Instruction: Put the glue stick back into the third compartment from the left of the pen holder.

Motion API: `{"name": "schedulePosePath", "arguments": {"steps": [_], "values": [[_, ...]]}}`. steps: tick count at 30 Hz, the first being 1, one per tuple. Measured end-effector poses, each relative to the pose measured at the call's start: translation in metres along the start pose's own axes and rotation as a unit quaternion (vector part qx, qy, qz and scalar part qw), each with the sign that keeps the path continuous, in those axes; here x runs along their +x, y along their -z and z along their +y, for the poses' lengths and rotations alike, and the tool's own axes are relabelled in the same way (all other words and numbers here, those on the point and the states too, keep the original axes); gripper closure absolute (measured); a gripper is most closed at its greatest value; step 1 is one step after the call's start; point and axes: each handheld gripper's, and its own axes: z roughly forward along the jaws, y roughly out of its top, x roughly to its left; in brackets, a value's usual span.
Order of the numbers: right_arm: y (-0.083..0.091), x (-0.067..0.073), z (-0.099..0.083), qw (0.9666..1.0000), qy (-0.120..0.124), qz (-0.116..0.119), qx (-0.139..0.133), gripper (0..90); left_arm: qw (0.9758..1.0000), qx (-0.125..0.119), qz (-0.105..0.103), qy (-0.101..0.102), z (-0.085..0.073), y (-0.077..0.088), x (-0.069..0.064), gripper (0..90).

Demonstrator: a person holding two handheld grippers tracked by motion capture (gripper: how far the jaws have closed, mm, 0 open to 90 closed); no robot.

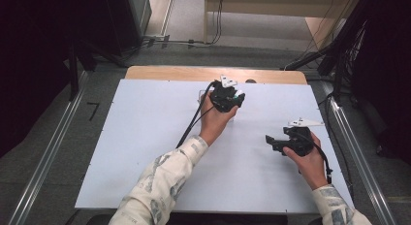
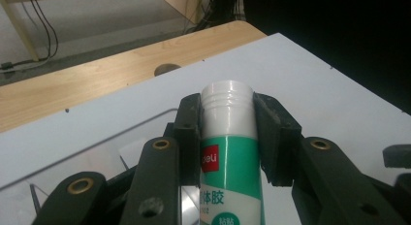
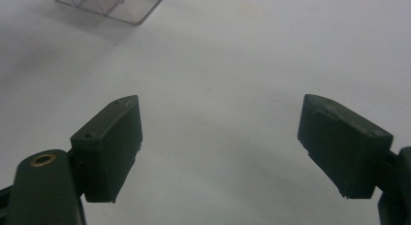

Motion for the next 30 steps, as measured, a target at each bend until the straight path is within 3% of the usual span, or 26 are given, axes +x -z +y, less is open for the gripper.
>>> {"name": "schedulePosePath", "arguments": {"steps": [6,14,30], "values": [[0.001,0.0,0.0,1.0,0.0,0.002,-0.001,14.8,0.9999,-0.003,0.011,0.002,0.009,-0.007,0.005,66.0],[0.001,0.0,0.0,1.0,-0.003,0.003,-0.001,14.8,0.9998,-0.005,0.014,0.013,0.01,-0.017,0.008,66.0],[0.002,-0.001,0.0,1.0,-0.003,0.005,-0.003,14.8,0.9996,0.002,0.026,0.012,0.024,-0.027,0.009,65.9]]}}
